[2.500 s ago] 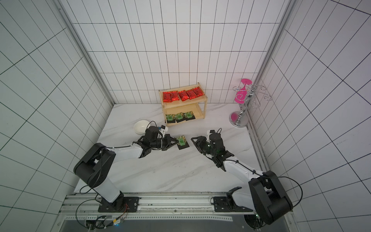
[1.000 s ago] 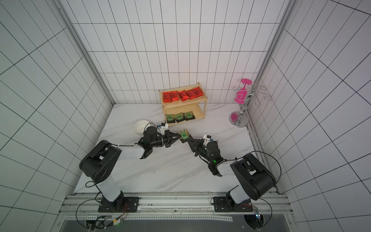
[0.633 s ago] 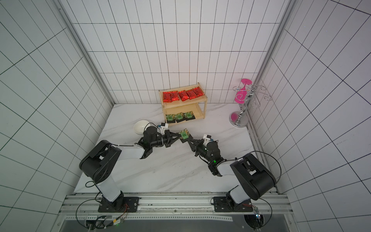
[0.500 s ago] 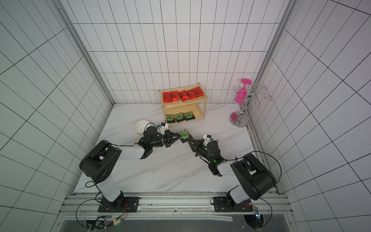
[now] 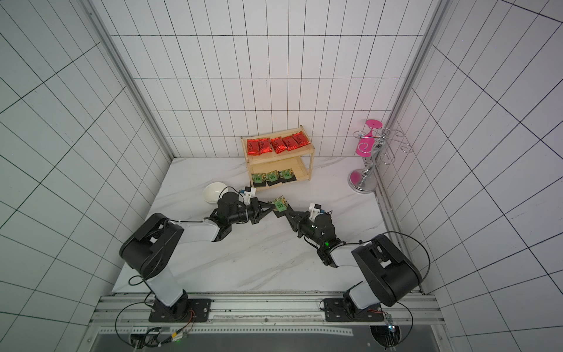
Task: Place the tea bags on the shelf by color
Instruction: Pick up the tea bag from the center of the board.
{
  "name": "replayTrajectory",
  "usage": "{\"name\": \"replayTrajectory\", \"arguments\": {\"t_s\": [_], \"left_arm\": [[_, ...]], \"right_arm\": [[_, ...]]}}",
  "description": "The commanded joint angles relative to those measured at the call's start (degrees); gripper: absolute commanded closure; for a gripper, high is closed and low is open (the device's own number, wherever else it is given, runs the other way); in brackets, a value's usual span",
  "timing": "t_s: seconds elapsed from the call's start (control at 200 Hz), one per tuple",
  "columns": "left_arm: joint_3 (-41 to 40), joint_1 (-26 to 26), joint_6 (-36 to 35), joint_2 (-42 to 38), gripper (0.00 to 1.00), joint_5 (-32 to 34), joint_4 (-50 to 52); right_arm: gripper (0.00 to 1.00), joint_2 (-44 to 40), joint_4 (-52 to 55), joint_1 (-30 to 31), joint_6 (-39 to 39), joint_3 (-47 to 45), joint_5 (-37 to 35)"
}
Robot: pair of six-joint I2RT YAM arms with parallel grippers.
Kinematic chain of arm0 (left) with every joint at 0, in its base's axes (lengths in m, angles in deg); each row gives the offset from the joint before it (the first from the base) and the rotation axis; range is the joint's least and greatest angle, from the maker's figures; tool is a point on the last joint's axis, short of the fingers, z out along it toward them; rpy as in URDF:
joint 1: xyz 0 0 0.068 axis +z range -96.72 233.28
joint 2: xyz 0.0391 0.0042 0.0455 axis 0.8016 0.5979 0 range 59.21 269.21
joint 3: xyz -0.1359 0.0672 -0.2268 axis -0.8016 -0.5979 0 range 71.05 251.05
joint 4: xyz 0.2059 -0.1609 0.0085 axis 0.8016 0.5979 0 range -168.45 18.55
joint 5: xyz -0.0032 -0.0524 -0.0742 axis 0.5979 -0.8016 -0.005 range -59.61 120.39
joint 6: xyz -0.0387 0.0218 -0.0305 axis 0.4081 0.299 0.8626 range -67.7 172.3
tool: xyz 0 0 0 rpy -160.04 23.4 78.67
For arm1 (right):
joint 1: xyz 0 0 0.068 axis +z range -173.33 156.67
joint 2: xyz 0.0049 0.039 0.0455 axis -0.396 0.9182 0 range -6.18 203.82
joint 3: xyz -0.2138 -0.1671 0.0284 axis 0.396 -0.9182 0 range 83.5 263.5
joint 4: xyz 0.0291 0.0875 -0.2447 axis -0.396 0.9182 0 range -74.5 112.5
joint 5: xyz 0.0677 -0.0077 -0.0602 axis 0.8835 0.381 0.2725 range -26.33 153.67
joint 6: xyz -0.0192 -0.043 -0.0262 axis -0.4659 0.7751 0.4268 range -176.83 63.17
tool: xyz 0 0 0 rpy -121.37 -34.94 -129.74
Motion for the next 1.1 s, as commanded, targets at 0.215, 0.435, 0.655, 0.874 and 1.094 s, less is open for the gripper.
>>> {"name": "replayTrajectory", "arguments": {"t_s": [0.215, 0.435, 0.655, 0.874, 1.094], "left_arm": [[-0.6, -0.2, -0.2, -1.6, 1.00, -0.2, -1.3], [-0.5, -0.3, -0.1, -1.5, 1.00, -0.1, -1.4], [-0.4, -0.4, -0.1, -1.4, 1.00, 0.2, -1.2], [-0.2, -0.7, -0.1, -1.4, 1.00, 0.1, -1.2], [-0.5, -0.6, -0.2, -1.8, 1.00, 0.2, -1.1]], "right_arm": [[0.76, 0.0, 0.3, -0.8, 0.9, 1.5, 0.0], [0.87, 0.1, -0.8, -0.2, 0.6, 1.3, -0.3], [0.89, -1.4, -0.5, 0.0, 0.4, 1.0, -0.7], [0.81, -0.6, -1.1, 0.7, 1.2, 2.4, 0.2], [0.90, -1.1, -1.4, 0.7, 1.4, 1.5, -0.2]]}}
